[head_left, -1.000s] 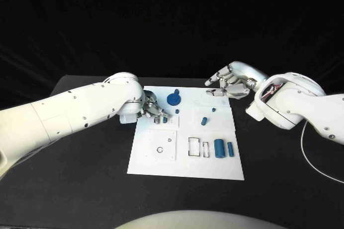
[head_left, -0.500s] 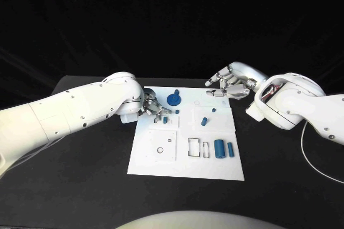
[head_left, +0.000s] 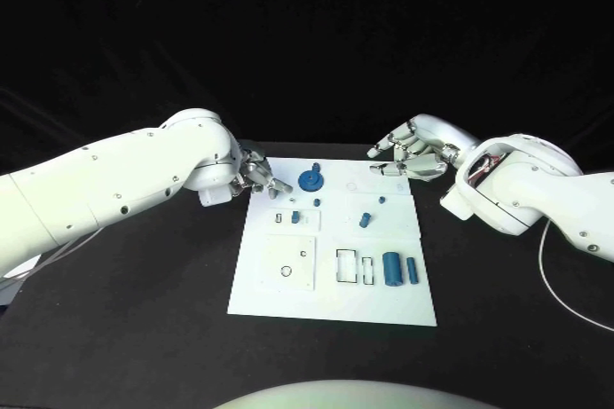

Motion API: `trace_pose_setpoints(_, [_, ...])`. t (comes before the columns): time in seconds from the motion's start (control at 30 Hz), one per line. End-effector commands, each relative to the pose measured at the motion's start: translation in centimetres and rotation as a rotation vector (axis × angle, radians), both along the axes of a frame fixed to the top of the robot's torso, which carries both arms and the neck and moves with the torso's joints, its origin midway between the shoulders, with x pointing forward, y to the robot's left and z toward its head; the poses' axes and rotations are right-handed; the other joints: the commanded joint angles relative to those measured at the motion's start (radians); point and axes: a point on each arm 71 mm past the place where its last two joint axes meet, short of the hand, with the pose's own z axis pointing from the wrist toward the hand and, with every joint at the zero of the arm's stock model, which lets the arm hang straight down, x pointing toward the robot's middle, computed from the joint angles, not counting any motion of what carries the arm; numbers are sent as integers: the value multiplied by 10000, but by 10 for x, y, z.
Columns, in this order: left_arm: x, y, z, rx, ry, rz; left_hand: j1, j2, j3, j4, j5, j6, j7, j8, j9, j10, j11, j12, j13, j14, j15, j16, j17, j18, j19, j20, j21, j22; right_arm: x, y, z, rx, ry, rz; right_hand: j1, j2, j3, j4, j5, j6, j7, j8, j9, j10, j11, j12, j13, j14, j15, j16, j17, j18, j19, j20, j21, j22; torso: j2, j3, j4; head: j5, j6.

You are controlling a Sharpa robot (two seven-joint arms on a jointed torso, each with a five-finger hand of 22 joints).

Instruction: Assemble the parts on the task board

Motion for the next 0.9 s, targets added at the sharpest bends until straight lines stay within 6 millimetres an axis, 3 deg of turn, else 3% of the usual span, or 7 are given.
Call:
trace_pose_setpoints(0.03, [7, 3, 7, -122, 175, 65, 228, -19, -144, 30, 35, -207, 118, -210, -199, -198, 78, -123, -176, 1052, 120, 24, 2634, 127, -47, 101, -110, -95, 0, 0, -1, -77, 53, 19, -116, 4, 28, 53, 34, 37, -12, 52, -17, -64, 15, -52, -17, 591, -67, -42, 372, -13, -31, -12, -55, -14, -2, -9, 3, 54, 101])
trace_pose_setpoints(0.17, [18, 9, 11, 259, -94, 279, 559, -1, -252, 66, 42, -282, 210, -369, -420, -427, 169, -319, -457, 1052, 202, 24, 2634, 178, -133, 204, -290, -261, 1, 1, -1, -77, 57, 29, -112, 6, 31, 52, 37, 37, -12, 52, -17, -65, 14, -53, -19, 591, -67, -42, 372, -13, -31, -12, -55, -13, 11, 12, -35, 110, 169])
trace_pose_setpoints(0.33, [25, 11, 9, 715, -178, 367, 662, -8, -305, 91, 40, -232, 215, -369, -476, -461, 178, -310, -476, 1052, 222, 24, 2634, 185, -136, 227, -309, -268, 1, 2, -2, -74, 53, 38, -106, 10, 36, 52, 41, 37, -13, 53, -17, -67, 13, -55, -20, 591, -68, -43, 371, -13, -30, -13, -55, -12, 26, -19, -18, 93, 197])
trace_pose_setpoints(0.47, [34, 13, 5, 980, -185, 508, 718, -34, -487, 179, 14, 39, 135, -170, -480, -315, 121, 1, -222, 1052, 183, 24, 2634, 172, -76, 224, -247, -178, 1, 2, -2, -71, 56, 56, -106, 10, 36, 52, 41, 37, -13, 53, -17, -67, 13, -55, -20, 591, -68, -43, 371, -13, -30, -13, -55, -12, 26, -8, -10, 108, 201])
trace_pose_setpoints(0.67, [43, 12, -3, 1051, -103, 617, 86, 57, -1338, 228, -834, 141, 37, 130, -458, -265, 42, 212, -166, 1052, 108, 24, 2634, 138, 28, 155, -150, -31, 2, 3, -2, -69, 55, 69, -94, 15, 47, 52, 47, 35, -13, 53, -18, -79, 12, -73, -39, 589, -69, -49, 364, -11, -35, -13, -62, -24, 27, -10, -14, 123, 253])
trace_pose_setpoints(0.9, [49, 9, -11, 1076, -7, 646, 145, 145, -1520, 215, -882, 211, -6, 273, -410, -183, 3, 352, -67, 1052, 84, 24, 2634, 106, 107, 132, -38, 105, 2, 4, -2, -70, 63, 98, -94, 15, 47, 52, 47, 35, -13, 53, -18, -79, 12, -73, -39, 589, -69, -49, 364, -11, -35, -13, -62, -24, 45, -3, -60, 188, 219])
